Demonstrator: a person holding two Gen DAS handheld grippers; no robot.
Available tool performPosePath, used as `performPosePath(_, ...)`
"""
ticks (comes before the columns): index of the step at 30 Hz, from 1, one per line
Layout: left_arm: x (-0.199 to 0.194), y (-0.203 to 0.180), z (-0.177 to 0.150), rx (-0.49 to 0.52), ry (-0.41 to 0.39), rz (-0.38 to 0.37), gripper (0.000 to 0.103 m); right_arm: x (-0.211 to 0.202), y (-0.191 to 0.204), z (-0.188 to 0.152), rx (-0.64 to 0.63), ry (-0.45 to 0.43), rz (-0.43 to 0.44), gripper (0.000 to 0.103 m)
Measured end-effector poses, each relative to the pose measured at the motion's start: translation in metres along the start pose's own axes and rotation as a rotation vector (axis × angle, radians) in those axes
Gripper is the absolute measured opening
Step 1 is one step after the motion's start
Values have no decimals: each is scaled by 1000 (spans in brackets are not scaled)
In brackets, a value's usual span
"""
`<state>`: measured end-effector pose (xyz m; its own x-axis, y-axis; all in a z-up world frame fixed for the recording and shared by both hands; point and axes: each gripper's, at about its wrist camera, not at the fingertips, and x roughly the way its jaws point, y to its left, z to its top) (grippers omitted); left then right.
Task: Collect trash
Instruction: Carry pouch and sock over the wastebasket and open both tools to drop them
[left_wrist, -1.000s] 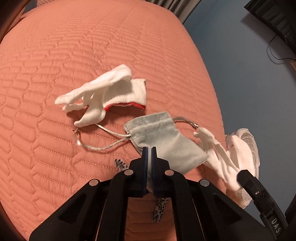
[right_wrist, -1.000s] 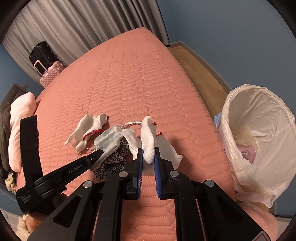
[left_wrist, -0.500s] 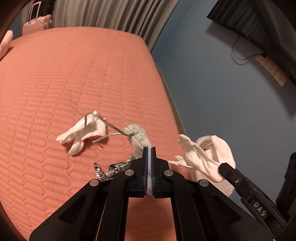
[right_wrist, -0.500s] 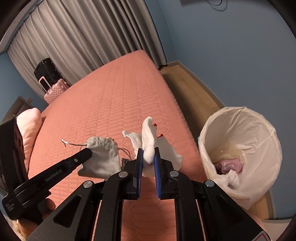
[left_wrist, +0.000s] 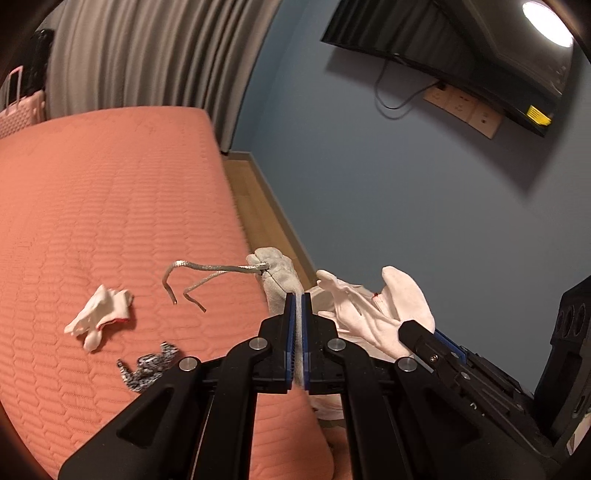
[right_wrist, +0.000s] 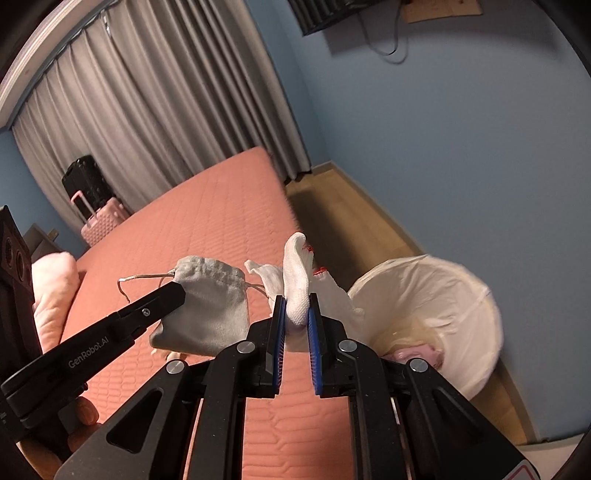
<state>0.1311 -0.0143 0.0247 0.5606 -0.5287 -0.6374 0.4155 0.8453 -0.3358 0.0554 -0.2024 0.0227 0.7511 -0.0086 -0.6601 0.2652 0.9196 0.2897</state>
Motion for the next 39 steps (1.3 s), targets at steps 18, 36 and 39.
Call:
performPosePath(18,36,-103,7,178,46,-151,5,-55,-85,20,88,-90,-123,11)
performPosePath(36,49,-104,9,154,27,-71,54,-52,-97,20,95,-86,-139,17)
performPosePath(39,48,-100,8,143,26,-53,55,-48,-92,20,82,-79,-128,17)
